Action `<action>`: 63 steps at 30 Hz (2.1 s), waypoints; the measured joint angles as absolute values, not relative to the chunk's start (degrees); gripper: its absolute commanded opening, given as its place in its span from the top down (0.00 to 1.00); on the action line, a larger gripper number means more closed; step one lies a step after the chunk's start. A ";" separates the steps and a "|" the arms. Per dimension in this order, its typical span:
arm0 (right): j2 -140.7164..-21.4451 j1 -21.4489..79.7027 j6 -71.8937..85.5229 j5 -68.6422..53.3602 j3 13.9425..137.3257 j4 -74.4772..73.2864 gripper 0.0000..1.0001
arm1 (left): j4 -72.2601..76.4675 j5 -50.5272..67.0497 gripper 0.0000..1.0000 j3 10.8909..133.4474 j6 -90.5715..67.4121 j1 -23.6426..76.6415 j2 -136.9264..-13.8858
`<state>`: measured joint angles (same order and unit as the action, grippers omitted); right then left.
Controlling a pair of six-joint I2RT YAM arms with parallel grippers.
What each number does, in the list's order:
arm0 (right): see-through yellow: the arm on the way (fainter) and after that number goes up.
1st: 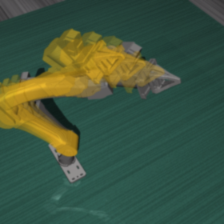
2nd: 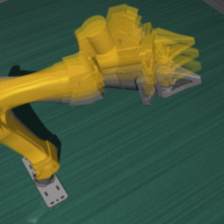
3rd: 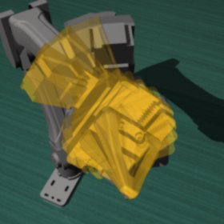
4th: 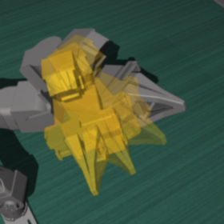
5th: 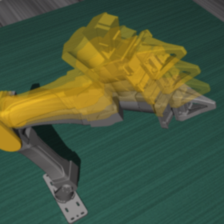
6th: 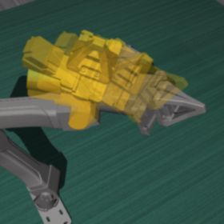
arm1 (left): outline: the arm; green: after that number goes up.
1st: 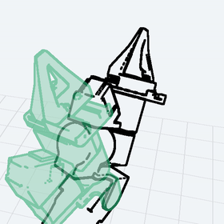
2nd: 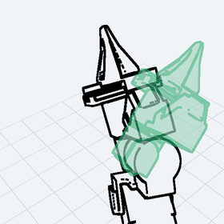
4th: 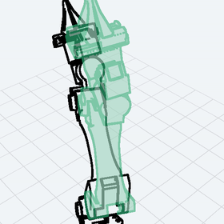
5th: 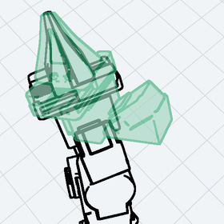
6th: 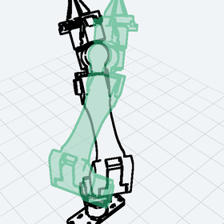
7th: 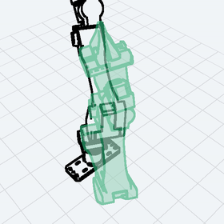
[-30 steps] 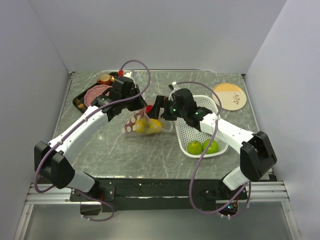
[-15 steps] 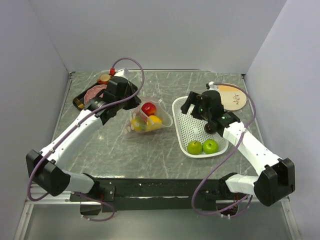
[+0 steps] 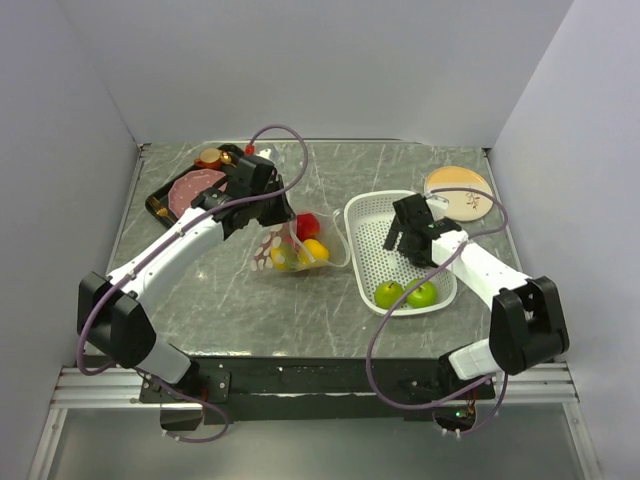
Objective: Place the food in the zip-top bag and seal the zipper
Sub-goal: Place the fake fruit in the zipper food storage bag, then pick up the fake fruit from the bin, then place the fake fruit in the zipper food storage bag.
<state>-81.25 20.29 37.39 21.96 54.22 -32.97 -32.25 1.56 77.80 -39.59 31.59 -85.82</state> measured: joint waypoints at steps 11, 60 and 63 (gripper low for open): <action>-87.22 16.62 36.12 26.44 55.59 -32.75 0.00 | -32.12 2.85 0.99 77.80 -39.62 31.59 -86.15; -68.97 29.08 28.27 -14.98 53.69 -13.85 0.57 | -30.65 3.29 0.99 77.80 -39.64 31.59 -85.86; -71.46 30.22 28.45 -15.68 55.18 -12.45 0.57 | -30.68 3.46 0.99 77.80 -39.62 31.59 -85.86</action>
